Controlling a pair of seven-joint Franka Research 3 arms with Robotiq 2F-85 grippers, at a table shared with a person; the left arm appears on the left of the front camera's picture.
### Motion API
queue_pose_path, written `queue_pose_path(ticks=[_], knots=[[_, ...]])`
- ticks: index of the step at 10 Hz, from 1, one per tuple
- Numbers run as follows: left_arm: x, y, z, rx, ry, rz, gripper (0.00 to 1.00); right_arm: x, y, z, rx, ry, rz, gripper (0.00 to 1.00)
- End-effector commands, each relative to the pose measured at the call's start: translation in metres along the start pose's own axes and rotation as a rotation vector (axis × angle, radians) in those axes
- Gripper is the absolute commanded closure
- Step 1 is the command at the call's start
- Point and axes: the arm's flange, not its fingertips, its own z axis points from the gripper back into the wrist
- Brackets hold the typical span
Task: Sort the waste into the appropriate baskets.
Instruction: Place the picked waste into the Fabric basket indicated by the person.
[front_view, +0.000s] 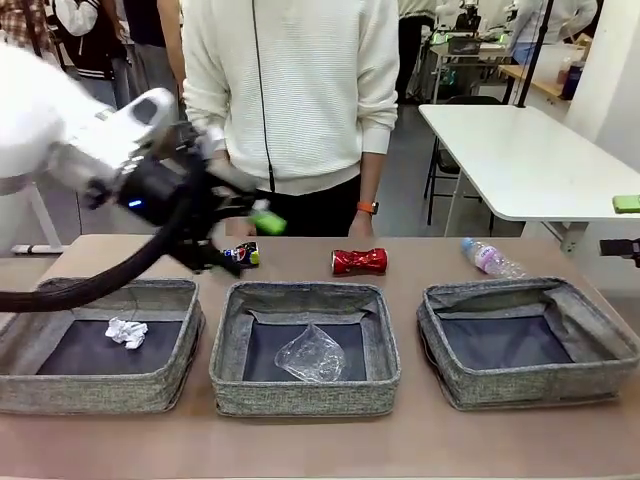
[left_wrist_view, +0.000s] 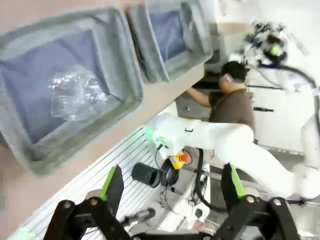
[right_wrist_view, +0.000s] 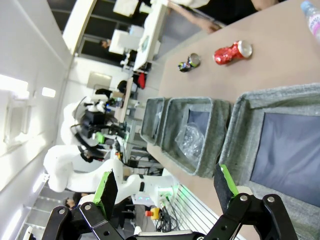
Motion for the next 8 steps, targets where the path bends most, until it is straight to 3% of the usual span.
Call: queue_pose_path(ticks=[1, 2, 5, 6, 7, 8], knots=[[0.001, 0.071, 0.053, 0.026, -0.093, 0.112, 0.0, 0.0, 0.004, 0.001, 0.003, 0.003, -0.013, 0.0], [-0.01, 0.092, 0.077, 0.04, -0.166, 0.179, 0.0, 0.0, 0.004, 0.001, 0.003, 0.003, -0.013, 0.0], [-0.066, 0.129, 0.151, -0.053, -0.532, 0.334, 0.0, 0.0, 0.004, 0.001, 0.003, 0.003, -0.013, 0.0], [-0.078, 0.136, 0.154, -0.072, -0.54, 0.404, 0.0, 0.0, 0.004, 0.001, 0.003, 0.003, -0.013, 0.0], [-0.009, 0.133, 0.171, -0.005, -0.407, 0.301, 0.0, 0.0, 0.004, 0.001, 0.003, 0.003, -0.013, 0.0], [-0.009, 0.133, 0.171, -0.005, -0.407, 0.301, 0.0, 0.0, 0.004, 0.001, 0.003, 0.003, -0.013, 0.0]])
